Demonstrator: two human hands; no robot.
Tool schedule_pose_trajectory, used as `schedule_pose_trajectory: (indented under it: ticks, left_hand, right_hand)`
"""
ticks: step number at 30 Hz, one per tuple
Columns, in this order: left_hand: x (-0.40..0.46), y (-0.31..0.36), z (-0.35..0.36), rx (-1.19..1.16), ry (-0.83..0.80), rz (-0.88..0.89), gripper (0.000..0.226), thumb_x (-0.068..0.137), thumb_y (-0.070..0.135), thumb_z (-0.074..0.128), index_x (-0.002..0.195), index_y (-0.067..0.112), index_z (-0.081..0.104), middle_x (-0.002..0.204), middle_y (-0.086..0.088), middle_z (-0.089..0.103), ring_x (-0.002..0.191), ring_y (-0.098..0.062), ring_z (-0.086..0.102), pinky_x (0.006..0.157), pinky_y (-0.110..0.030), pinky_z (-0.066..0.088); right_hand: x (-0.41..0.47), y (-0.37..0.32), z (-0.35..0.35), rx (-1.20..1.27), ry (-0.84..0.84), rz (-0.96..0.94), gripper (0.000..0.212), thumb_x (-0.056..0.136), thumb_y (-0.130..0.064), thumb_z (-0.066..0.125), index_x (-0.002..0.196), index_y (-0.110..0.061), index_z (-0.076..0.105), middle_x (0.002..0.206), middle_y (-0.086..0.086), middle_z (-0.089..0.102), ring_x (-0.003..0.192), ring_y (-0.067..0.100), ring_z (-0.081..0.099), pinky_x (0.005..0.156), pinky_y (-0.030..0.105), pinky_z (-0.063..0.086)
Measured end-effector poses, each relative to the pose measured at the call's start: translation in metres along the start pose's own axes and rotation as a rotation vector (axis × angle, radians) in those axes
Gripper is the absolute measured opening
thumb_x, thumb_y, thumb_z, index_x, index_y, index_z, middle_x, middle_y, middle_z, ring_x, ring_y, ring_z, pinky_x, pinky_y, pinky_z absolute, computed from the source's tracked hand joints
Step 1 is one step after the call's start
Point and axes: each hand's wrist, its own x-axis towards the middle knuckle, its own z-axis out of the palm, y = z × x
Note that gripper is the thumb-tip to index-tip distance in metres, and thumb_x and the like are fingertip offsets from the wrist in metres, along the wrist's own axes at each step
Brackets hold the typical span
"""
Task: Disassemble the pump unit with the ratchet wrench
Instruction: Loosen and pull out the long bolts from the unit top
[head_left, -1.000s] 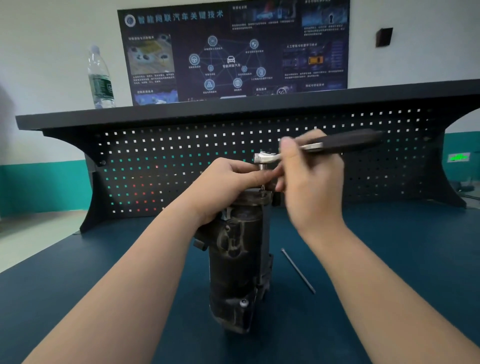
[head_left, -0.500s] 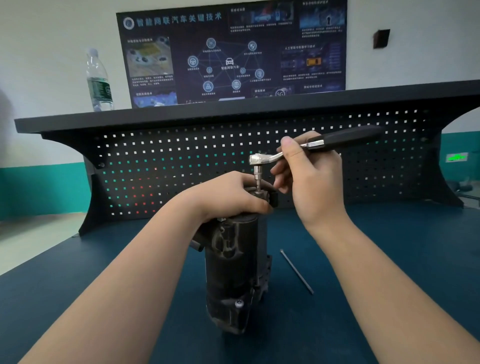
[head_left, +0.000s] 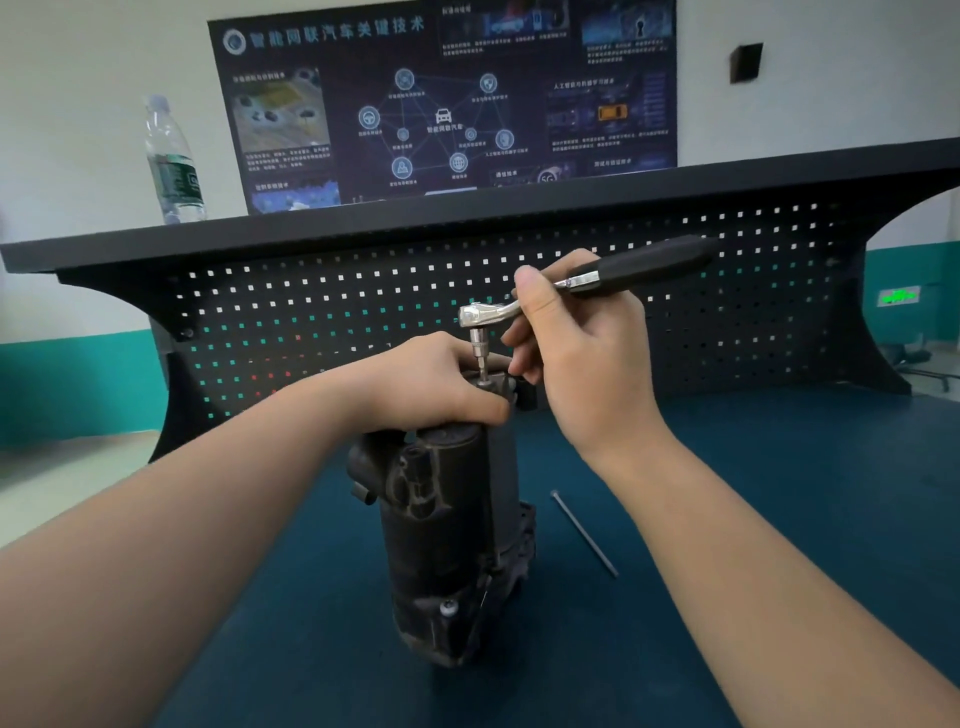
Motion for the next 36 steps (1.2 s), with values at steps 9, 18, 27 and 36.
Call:
schedule_pose_trajectory:
  ticks: [9, 18, 27, 36]
  left_hand:
    - [-0.013, 0.005, -0.006, 0.017, -0.039, 0.011, 0.014, 0.053, 0.042, 0.065, 0.067, 0.042, 0.067, 0.061, 0.014, 0.060, 0.061, -0.006, 0.056, 0.065, -0.031, 0.047]
    - [-0.027, 0.019, 0.004, 0.085, 0.012, -0.099, 0.040, 0.072, 0.043, 0.065, 0.109, 0.029, 0.068, 0.054, 0.033, 0.054, 0.083, 0.019, 0.057, 0.098, -0.029, 0.044]
    - [-0.032, -0.003, 0.000, -0.416, 0.186, 0.116, 0.026, 0.072, 0.044, 0.065, 0.089, 0.027, 0.077, 0.089, 0.001, 0.075, 0.081, -0.006, 0.066, 0.081, -0.023, 0.050]
    - [-0.036, -0.005, -0.013, -0.519, 0.188, 0.124, 0.025, 0.073, 0.036, 0.068, 0.088, 0.018, 0.078, 0.091, -0.007, 0.076, 0.082, -0.014, 0.070, 0.082, -0.029, 0.052]
  right_hand:
    - [-0.001, -0.004, -0.001, 0.085, 0.000, -0.053, 0.025, 0.092, -0.018, 0.054, 0.071, -0.005, 0.051, 0.050, 0.004, 0.057, 0.037, 0.014, 0.052, 0.040, 0.019, 0.038]
    - [-0.007, -0.002, 0.002, 0.289, 0.126, 0.053, 0.021, 0.084, -0.017, 0.052, 0.064, -0.010, 0.052, 0.045, 0.002, 0.052, 0.035, 0.016, 0.042, 0.039, 0.018, 0.032]
    - [-0.002, 0.011, 0.007, 0.505, 0.077, 0.285, 0.024, 0.078, -0.023, 0.053, 0.054, -0.020, 0.059, 0.047, 0.004, 0.051, 0.036, 0.015, 0.040, 0.040, 0.020, 0.030]
    - [0.006, 0.005, 0.005, 0.681, 0.022, 0.482, 0.040, 0.093, -0.011, 0.044, 0.056, -0.011, 0.059, 0.048, 0.003, 0.048, 0.034, 0.011, 0.037, 0.038, 0.018, 0.026]
